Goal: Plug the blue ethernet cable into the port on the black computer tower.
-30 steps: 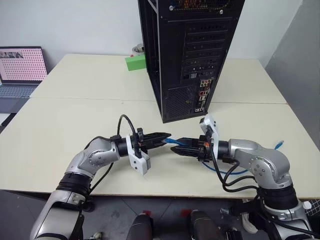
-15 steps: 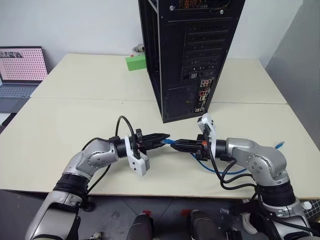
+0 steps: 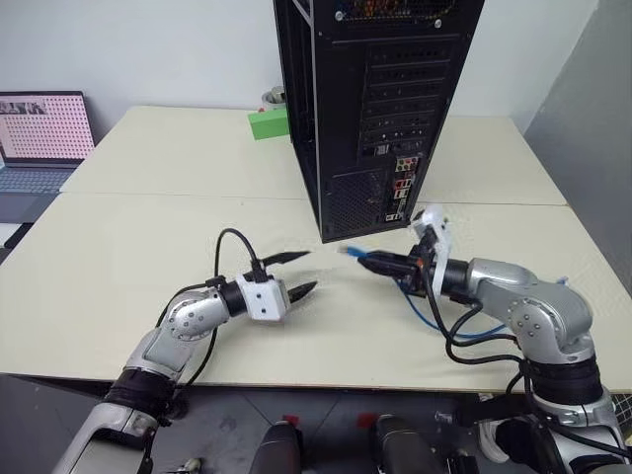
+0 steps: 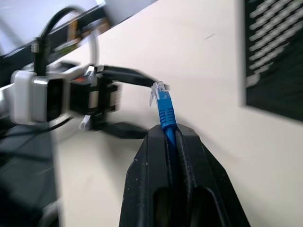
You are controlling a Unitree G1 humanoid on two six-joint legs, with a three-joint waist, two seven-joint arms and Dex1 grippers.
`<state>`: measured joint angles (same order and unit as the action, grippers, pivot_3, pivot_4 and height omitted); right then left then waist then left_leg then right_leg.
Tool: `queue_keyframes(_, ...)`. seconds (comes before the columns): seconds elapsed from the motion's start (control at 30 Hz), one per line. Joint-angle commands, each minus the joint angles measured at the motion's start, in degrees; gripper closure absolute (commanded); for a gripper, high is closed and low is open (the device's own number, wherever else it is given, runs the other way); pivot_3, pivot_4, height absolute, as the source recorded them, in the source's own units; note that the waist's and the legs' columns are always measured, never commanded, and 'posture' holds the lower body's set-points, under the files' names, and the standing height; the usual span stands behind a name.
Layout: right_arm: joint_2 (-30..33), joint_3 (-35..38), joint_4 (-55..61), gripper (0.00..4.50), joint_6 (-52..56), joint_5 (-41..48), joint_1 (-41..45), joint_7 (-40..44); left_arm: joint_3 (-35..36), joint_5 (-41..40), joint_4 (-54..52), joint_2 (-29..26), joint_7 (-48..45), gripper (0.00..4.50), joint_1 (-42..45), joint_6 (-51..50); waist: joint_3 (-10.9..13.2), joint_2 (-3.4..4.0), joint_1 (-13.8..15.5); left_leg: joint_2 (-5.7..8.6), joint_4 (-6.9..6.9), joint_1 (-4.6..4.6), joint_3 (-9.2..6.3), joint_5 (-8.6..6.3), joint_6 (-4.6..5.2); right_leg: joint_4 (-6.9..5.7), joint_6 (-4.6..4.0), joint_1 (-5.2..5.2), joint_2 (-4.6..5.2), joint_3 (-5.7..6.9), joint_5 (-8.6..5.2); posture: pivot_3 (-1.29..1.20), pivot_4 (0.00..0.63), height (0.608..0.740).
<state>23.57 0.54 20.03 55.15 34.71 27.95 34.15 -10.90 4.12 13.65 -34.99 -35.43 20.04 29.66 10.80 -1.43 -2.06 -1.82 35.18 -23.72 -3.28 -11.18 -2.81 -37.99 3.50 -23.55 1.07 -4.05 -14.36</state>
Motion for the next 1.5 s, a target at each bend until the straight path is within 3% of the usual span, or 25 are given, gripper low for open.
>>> queue_keyframes(0.03,-3.2,3.32,0.14,4.5,-3.45,-5.74,3.11,-11.46,2.42,-5.91,-13.3,5.03,2.98,0.98,-0.98,-21.87,0.0,0.0,-0.02,0.01,0.01,0.0,0.01,0.0,0.0,-0.01,0.0,0.0,0.01,-0.01,0.0,0.0,0.15,0.74)
queue_keyframes(0.27,-9.78,3.78,-3.36,4.5,-5.56,-13.09,7.43,-24.35,2.99,-10.88,-29.25,15.48,9.82,0.98,0.69,-53.47,0.0,0.0,-0.08,0.01,0.0,-0.01,-0.03,0.0,0.0,0.0,0.0,0.0,-0.01,0.0,0.0,0.0,0.15,0.74)
queue_keyframes(0.5,-10.95,3.39,-4.33,4.5,-5.13,-15.71,8.16,-27.65,1.96,-10.62,-34.05,20.5,14.9,0.98,5.02,-67.32,0.0,0.0,-0.19,0.02,0.0,0.0,-0.04,0.0,0.0,0.0,-0.01,0.0,-0.02,0.0,0.0,0.0,0.15,0.74)
queue_keyframes(0.8,-12.22,3.69,-3.91,4.5,-4.71,-16.69,7.33,-29.46,-0.5,-10.36,-35.9,24.0,17.0,0.98,7.24,-71.57,0.0,0.0,-0.21,0.04,0.0,-0.01,-0.04,0.0,0.0,0.02,-0.01,0.0,-0.01,-0.02,0.0,0.0,0.15,0.74)
queue_keyframes(1.5,-13.56,3.95,-7.18,4.5,-7.11,-19.0,7.64,-30.1,-0.65,-10.24,-35.33,23.62,16.4,0.98,7.98,-71.11,0.0,0.0,-0.24,0.04,-0.01,-0.02,-0.03,0.0,0.0,0.05,-0.01,-0.01,-0.01,-0.02,0.0,0.0,0.15,0.74)
